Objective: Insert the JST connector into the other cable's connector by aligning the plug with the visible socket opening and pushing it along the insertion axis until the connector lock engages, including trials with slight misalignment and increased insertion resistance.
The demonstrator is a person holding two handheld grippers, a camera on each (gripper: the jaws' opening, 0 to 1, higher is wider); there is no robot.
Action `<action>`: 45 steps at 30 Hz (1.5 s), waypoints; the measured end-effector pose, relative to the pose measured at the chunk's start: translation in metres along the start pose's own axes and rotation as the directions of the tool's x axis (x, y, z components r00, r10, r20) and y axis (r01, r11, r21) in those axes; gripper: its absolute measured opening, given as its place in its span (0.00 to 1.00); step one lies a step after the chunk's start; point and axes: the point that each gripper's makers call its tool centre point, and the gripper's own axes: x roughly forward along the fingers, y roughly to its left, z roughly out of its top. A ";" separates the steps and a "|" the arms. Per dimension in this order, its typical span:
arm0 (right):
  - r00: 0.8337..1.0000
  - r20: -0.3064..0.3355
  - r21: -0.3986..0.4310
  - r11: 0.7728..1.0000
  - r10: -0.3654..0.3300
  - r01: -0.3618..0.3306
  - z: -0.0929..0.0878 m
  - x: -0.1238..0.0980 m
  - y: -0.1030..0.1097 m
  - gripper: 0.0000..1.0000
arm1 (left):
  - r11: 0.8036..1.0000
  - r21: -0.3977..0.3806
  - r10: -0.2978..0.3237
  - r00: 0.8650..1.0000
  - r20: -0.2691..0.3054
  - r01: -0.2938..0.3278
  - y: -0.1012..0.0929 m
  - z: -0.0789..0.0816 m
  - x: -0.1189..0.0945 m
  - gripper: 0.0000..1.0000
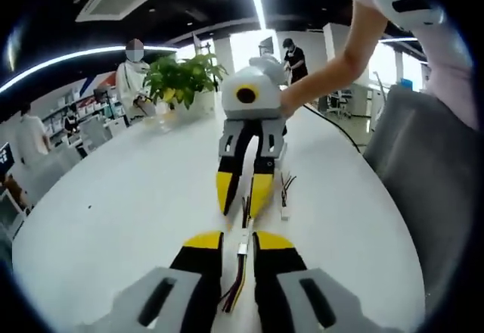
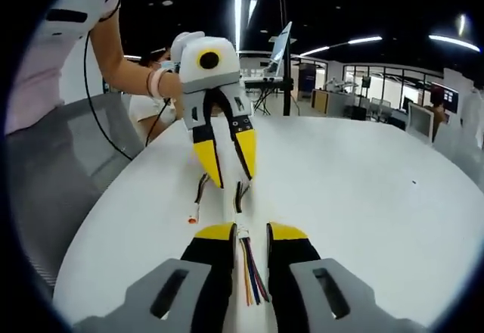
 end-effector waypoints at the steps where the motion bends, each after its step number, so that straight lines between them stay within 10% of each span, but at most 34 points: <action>1: 1.000 0.006 -0.005 1.000 -0.002 0.002 0.004 -0.003 0.002 0.13 | 1.000 -0.001 -0.024 1.000 0.002 0.024 -0.007 0.000 -0.001 0.09; 13: 0.998 -0.048 0.002 0.999 0.034 -0.034 -0.015 -0.015 0.035 0.13 | 0.995 0.026 -0.096 0.994 -0.061 0.098 -0.049 -0.028 0.006 0.08; 45: 0.999 -0.048 0.074 0.997 0.016 -0.012 -0.033 -0.014 0.046 0.10 | 0.992 0.035 -0.123 0.992 -0.039 0.125 -0.050 -0.044 0.016 0.02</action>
